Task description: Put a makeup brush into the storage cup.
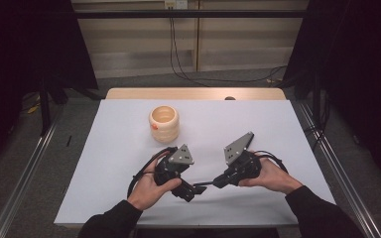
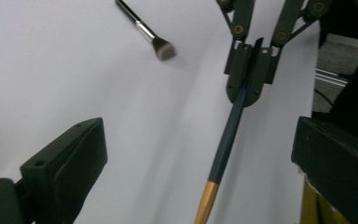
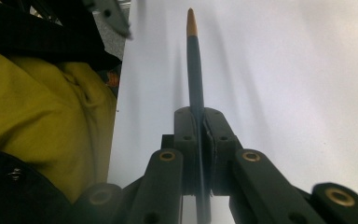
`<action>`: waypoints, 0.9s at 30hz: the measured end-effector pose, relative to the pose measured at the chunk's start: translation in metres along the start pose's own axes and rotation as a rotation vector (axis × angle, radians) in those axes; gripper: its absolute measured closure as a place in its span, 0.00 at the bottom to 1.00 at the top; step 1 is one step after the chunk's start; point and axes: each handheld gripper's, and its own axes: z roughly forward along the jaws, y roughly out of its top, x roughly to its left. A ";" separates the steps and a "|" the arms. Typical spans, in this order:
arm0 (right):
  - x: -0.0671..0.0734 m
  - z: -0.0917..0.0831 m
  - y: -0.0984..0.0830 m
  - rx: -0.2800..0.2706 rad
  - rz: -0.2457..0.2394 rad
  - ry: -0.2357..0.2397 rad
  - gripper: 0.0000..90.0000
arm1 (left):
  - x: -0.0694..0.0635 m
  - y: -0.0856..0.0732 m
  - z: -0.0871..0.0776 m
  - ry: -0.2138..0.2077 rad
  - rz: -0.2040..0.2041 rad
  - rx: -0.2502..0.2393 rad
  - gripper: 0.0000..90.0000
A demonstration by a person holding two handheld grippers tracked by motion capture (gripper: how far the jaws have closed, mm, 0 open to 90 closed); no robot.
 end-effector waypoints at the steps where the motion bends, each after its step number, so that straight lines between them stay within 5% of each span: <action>1: 0.001 0.000 0.000 -0.001 0.007 -0.005 0.95 | 0.000 0.000 0.000 0.000 0.000 0.000 0.04; 9: 0.001 -0.005 -0.007 -0.026 0.034 -0.029 0.95 | 0.002 -0.013 -0.011 0.064 -0.036 -0.077 0.04; 16: 0.001 -0.010 -0.011 -0.055 0.045 -0.052 0.95 | 0.006 -0.022 -0.018 0.078 -0.087 -0.149 0.04; 27: 0.001 -0.019 -0.017 -0.108 0.066 -0.083 0.95 | 0.008 -0.029 -0.034 0.126 -0.093 -0.246 0.03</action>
